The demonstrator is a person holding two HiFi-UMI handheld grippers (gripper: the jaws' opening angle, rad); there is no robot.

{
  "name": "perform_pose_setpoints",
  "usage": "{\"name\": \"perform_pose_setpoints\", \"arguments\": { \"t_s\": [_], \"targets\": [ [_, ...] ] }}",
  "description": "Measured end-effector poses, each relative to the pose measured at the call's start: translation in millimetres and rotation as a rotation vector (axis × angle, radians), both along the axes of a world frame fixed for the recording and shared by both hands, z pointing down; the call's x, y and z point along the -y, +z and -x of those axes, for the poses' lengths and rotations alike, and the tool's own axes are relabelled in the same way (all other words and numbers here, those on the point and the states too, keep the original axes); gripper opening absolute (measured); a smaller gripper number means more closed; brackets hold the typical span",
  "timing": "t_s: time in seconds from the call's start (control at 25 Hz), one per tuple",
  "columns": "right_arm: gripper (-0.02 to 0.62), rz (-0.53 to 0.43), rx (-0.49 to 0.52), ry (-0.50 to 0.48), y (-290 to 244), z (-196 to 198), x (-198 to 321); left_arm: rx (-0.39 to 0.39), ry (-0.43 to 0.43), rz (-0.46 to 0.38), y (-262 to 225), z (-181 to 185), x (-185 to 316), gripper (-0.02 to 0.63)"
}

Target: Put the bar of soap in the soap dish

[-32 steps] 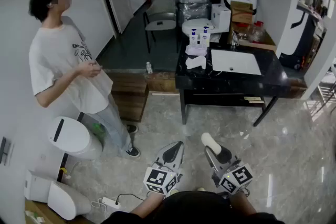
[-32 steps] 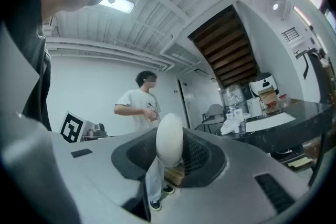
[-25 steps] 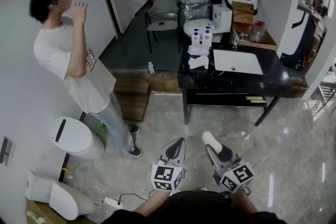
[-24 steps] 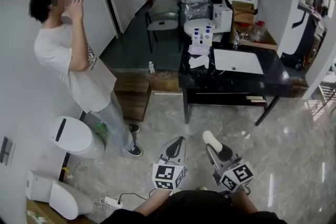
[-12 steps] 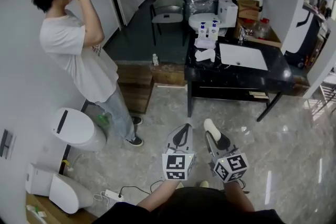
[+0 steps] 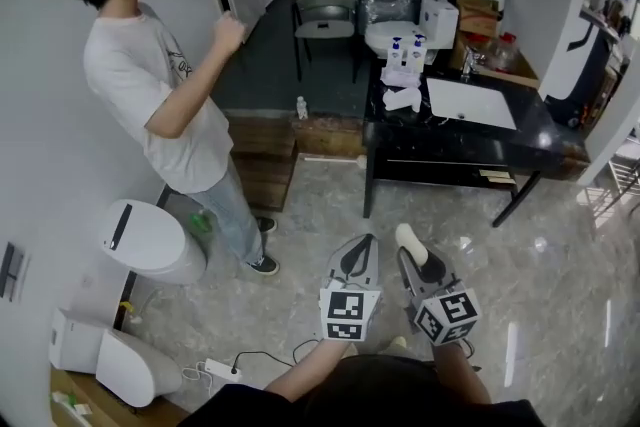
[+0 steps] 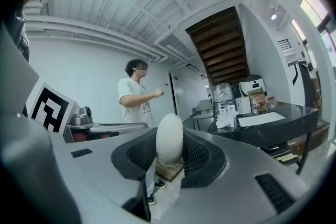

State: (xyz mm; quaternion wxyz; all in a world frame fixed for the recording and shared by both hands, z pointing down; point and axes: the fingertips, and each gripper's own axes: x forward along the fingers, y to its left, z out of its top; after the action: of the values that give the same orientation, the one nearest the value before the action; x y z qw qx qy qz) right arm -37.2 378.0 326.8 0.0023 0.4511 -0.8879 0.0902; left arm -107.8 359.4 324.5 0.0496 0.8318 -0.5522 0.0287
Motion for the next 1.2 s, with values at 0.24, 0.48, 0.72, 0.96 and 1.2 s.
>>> {"name": "perform_pose_setpoints", "arguments": {
  "t_s": [0.24,0.48,0.72,0.96,1.2],
  "targets": [
    [0.117,-0.017,0.008,-0.015,-10,10,1,-0.012,0.006,-0.011,-5,10,4,0.003],
    [0.117,-0.034,0.013,-0.025,-10,10,19,-0.013,0.014,0.0,2,8,23,0.003],
    [0.117,-0.038,0.032,-0.037,-8,0,53,-0.015,0.016,0.008,7,-4,56,0.003],
    [0.118,-0.049,0.046,-0.022,-5,-24,104,0.006,0.033,0.001,10,-27,109,0.003],
    [0.117,-0.045,0.047,-0.006,-4,-51,163,0.017,0.041,-0.012,11,-50,167,0.003]
  ]
}}
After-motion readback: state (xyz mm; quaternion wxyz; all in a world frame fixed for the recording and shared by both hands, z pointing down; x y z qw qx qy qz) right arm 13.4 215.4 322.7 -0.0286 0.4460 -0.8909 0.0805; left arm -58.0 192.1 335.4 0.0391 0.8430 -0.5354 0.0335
